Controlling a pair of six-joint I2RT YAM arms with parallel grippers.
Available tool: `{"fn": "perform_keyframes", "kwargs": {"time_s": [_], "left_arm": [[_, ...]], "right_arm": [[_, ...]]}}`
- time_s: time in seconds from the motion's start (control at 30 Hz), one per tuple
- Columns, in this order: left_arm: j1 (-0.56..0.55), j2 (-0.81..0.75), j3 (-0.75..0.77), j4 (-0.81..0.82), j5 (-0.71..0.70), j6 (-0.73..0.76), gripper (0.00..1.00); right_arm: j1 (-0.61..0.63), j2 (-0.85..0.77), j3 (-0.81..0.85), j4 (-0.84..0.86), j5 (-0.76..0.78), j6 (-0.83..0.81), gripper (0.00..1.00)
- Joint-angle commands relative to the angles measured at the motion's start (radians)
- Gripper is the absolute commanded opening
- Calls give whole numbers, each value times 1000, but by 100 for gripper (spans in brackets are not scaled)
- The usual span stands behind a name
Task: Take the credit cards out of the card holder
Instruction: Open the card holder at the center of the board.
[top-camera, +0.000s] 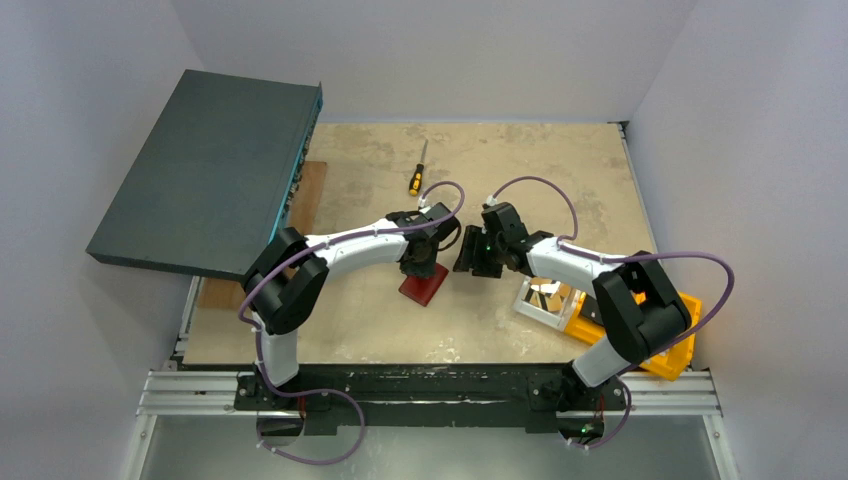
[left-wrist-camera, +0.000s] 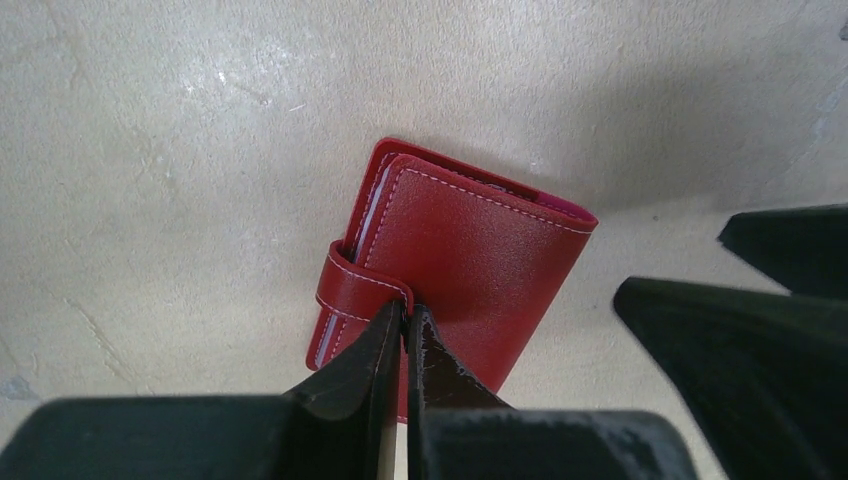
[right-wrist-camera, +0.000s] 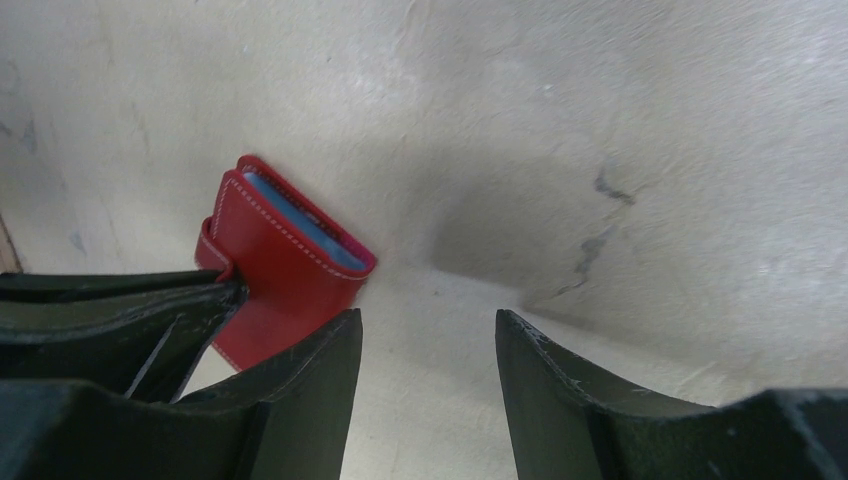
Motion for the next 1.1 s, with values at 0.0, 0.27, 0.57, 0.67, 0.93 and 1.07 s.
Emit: {"fn": "perform_keyframes", "kwargs": {"time_s": [0.0, 0.27, 0.57, 0.67, 0.93, 1.07], "left_arm": [[16, -37, -24, 37, 63, -49, 0], [67, -157, -96, 91, 209, -117, 0], [93, -341, -129, 45, 231, -122, 0], [97, -391, -132, 26, 250, -125, 0], [97, -451, -144, -3, 245, -135, 0], [97, -448, -152, 10, 260, -144, 0]], "right_arm": [[43, 11, 4, 81, -50, 48, 51], [79, 84, 13, 126, -52, 72, 51], [85, 125, 34, 128, -35, 57, 54], [85, 109, 46, 102, -16, 42, 62], [82, 56, 100, 28, 33, 17, 76], [79, 25, 100, 7, 59, 15, 77]]}}
